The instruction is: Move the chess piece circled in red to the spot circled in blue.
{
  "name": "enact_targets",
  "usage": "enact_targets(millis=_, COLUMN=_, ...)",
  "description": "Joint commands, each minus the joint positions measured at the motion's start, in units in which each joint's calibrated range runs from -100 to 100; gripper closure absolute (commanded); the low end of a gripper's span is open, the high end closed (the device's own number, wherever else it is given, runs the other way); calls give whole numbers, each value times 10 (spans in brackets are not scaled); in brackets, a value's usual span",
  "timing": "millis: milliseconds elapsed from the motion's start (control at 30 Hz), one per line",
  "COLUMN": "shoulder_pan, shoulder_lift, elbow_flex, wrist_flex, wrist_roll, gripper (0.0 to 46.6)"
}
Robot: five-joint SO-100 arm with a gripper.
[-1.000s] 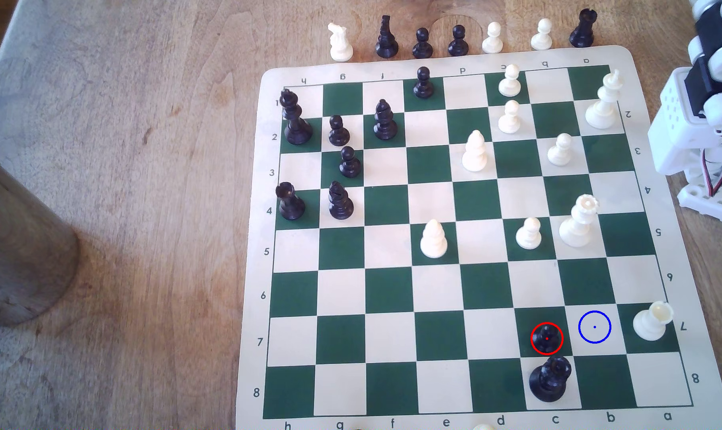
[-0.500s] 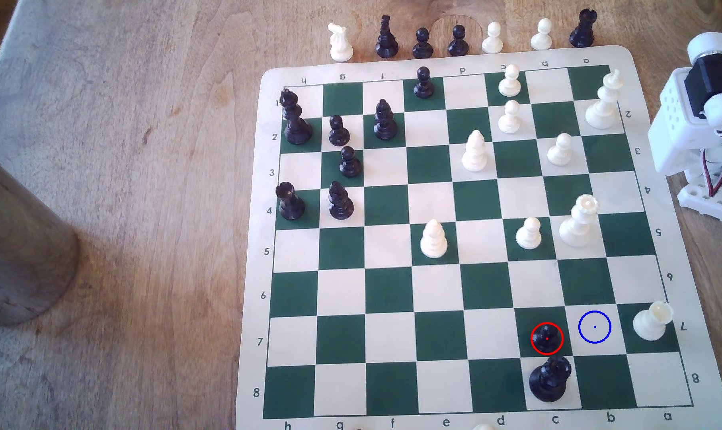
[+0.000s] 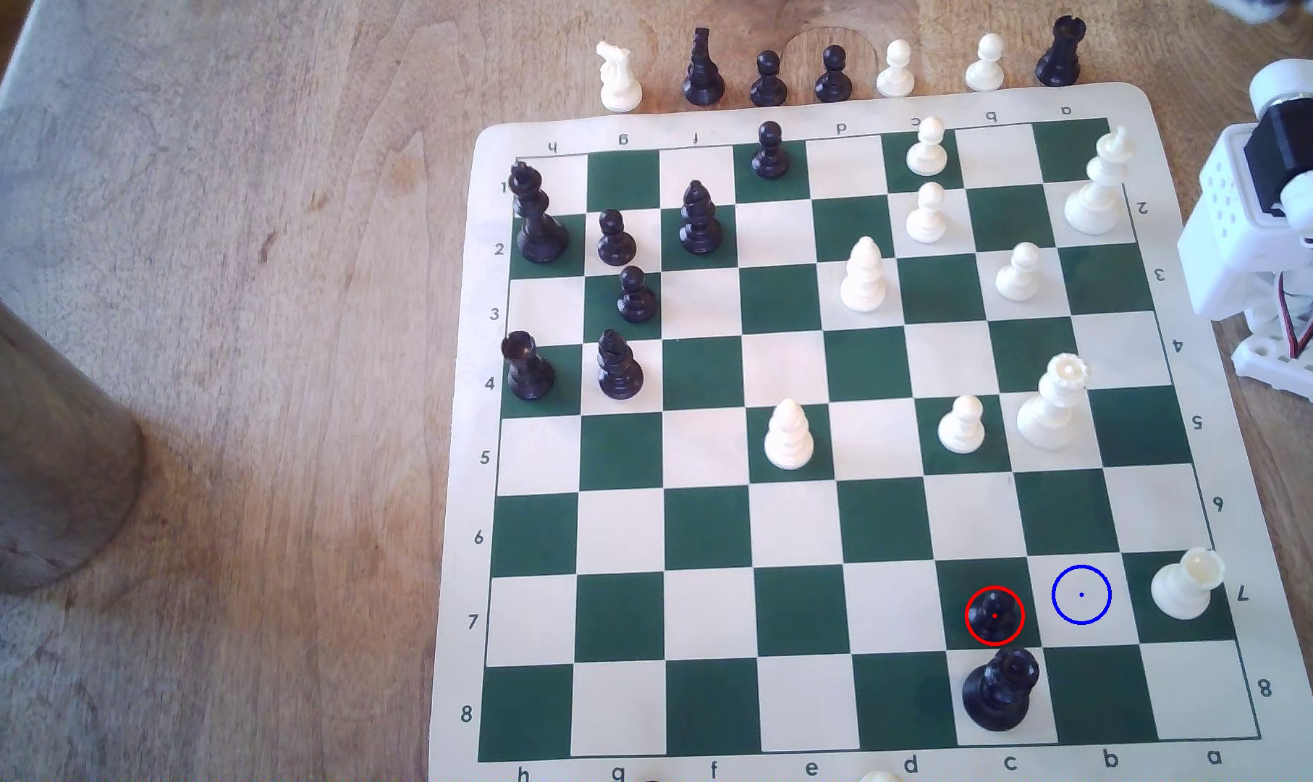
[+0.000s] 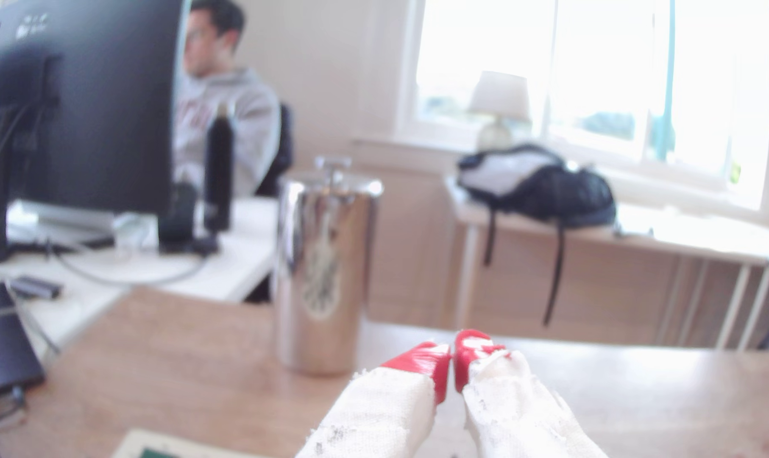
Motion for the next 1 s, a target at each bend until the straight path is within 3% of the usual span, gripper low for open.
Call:
enact_targets(millis=0, shoulder_pan=-56, shoulder_lift=58, elbow_flex=-92, wrist_flex=144, wrist_roll=37, gripper=464)
enact_targets(millis=233, shoulder_pan=-151, shoulder_lift=156, elbow_flex=-163, wrist_flex=309, wrist_roll=51, gripper=464)
enact_targets(millis=600, shoulder_pan=-288, shoulder_lift=300, elbow_flex=-231, wrist_flex=417, wrist_roll=38, gripper=456)
enact_targets(millis=733, shoulder_pan=-316, shoulder_lift=345, elbow_flex=-216, wrist_flex=404, wrist_roll=39, gripper=416)
enact_targets(millis=800, shoulder_pan=-344, shoulder_lift=346, elbow_flex=-164, wrist_flex=378, wrist_roll=26, gripper=382)
enact_targets(millis=933, shoulder_pan=-360, shoulder_lift=350, elbow_flex=-87, wrist_flex=327, wrist_roll=15, gripper=353)
enact_targets(millis=967, shoulder_pan=-359, shoulder_lift=358, elbow_flex=-84, wrist_flex=319, wrist_roll=14, gripper=364)
